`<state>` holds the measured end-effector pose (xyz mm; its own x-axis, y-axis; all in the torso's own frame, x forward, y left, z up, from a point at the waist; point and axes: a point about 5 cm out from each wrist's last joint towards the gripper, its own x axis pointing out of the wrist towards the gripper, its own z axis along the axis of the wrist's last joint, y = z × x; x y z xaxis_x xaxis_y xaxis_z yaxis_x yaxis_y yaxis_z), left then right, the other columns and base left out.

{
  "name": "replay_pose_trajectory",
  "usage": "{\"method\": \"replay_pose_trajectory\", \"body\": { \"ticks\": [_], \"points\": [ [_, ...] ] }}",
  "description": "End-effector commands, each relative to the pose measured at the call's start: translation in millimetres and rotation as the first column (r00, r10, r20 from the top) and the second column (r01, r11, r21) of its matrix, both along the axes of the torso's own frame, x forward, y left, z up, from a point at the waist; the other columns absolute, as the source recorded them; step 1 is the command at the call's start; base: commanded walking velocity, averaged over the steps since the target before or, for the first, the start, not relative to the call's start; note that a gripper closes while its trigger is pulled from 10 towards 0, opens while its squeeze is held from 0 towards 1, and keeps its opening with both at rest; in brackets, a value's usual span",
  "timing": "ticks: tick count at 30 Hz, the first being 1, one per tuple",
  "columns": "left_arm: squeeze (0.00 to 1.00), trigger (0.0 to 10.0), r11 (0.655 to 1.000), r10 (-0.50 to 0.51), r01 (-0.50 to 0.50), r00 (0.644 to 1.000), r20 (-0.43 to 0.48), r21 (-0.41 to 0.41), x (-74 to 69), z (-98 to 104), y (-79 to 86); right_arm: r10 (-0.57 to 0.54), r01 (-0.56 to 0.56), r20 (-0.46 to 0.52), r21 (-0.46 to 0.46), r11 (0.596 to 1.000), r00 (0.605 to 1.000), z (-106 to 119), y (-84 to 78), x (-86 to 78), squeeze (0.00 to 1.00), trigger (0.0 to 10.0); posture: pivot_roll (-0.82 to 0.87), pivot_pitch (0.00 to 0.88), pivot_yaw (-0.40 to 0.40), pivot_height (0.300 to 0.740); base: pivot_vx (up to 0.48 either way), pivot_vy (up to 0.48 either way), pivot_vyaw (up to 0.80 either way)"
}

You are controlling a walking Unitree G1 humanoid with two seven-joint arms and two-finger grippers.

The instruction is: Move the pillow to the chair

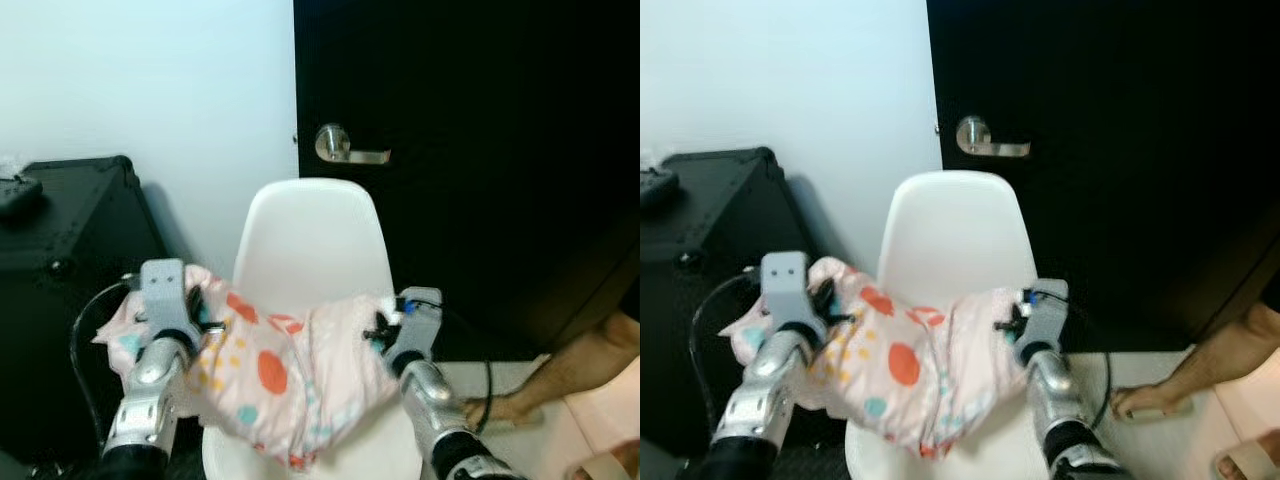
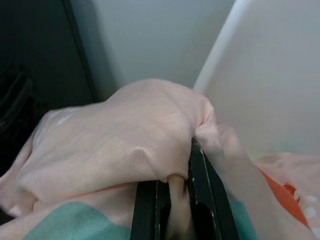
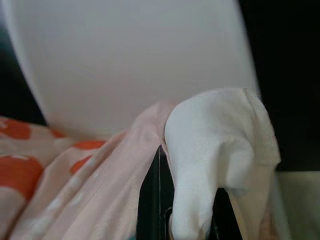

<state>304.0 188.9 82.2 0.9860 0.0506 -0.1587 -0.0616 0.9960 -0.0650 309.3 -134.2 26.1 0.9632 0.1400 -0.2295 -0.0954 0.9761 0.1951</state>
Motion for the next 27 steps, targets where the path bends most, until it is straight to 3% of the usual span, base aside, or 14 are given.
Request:
{"method": "replay_pose_trajectory", "body": {
  "ticks": [1, 10, 13, 22, 27],
  "points": [
    [0.0, 10.0, 0.999, -0.01, 0.009, 1.0, 0.024, 0.035, 0.5, 3.3, -0.2, 0.018, -0.018, 0.017, -0.003, 1.0, 1.0, 1.9, 3.3, 0.6, 0.0, 10.0, 0.1, 0.0, 0.027, 0.74, 0.0, 0.0, 0.0],
    [0.0, 10.0, 0.999, -0.031, 0.031, 0.999, 0.006, 0.045, 0.8, 1.0, -3.8, 0.017, -0.016, 0.016, -0.004, 1.0, 1.0, 1.8, 2.4, 0.4, 0.0, 10.0, 0.1, 0.0, 0.026, 0.74, 0.0, -0.369, 0.0],
    [0.0, 10.0, 1.0, 0.002, -0.002, 1.0, 0.008, 0.004, 0.2, -0.1, -2.5, 0.024, -0.024, 0.025, -0.01, 1.0, 0.999, 3.1, 3.1, 0.9, 0.0, 10.0, 0.1, 0.0, 0.025, 0.74, 0.0, 0.0, 0.0],
    [0.0, 10.0, 1.0, 0.009, -0.009, 1.0, 0.013, 0.002, 0.1, 1.3, -0.4, 0.045, -0.045, 0.03, -0.01, 0.999, 0.999, 5.7, 8.1, 3.2, 0.0, 10.0, 0.11, 0.0, 0.016, 0.74, 0.0, 0.0, 0.0],
    [0.0, 10.0, 1.0, 0.016, -0.016, 1.0, 0.011, 0.005, -1.2, 0.6, 1.0, 0.05, -0.051, 0.021, 0.039, 0.998, 0.999, 5.6, 10.1, 3.3, 0.0, 10.0, 0.11, 0.0, 0.014, 0.735, 0.0, 0.0, 0.0]
  ]
}}
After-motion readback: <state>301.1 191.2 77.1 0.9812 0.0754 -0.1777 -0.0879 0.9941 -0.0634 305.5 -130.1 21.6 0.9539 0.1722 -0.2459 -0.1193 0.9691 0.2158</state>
